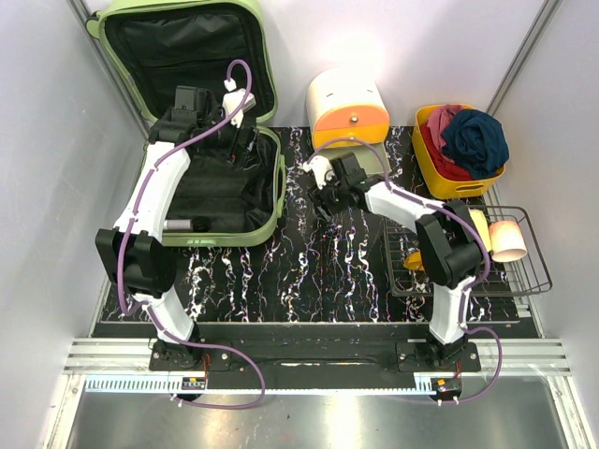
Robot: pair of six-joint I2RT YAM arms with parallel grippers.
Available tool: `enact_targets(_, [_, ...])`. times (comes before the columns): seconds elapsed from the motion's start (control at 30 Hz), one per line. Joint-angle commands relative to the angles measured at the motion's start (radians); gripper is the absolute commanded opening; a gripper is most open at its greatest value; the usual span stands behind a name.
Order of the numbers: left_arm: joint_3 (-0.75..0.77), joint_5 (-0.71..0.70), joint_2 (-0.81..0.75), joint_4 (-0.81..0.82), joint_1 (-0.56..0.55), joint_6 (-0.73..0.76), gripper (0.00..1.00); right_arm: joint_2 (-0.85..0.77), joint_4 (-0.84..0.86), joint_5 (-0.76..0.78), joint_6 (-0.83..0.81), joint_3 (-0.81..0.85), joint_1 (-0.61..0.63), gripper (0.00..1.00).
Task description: Open, take out, and arrange the luggage
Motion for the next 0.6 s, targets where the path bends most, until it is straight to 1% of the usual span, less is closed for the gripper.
enact_targets(0.0, [0.008, 0.048, -0.025, 0.062, 0.006, -0.016, 0.99, -0.18, 0.013, 0.011, 0.107, 0.101, -0.041, 0.35])
enact_targets(0.07, [0.007, 0.049, -0.021, 0.065, 0.006, -0.019, 0.99, -0.196, -0.006, 0.017, 0.144, 0.13, -0.069, 0.35])
enact_targets(0.1, [0.007, 0.051, -0.021, 0.071, 0.005, -0.019, 0.99, -0.194, -0.009, 0.023, 0.177, 0.156, -0.107, 0.35])
enact_targets(0.23, [0.004, 0.054, -0.012, 0.082, 0.006, -0.031, 0.99, -0.159, 0.002, 0.087, 0.204, 0.201, -0.179, 0.35])
enact_targets(0.33, [0.005, 0.057, -0.004, 0.086, 0.005, -0.031, 0.99, -0.116, 0.008, 0.115, 0.21, 0.239, -0.208, 0.36])
enact_targets(0.57, [0.005, 0.039, -0.001, 0.092, 0.015, -0.025, 0.99, -0.038, 0.08, 0.152, 0.225, 0.259, -0.217, 0.36])
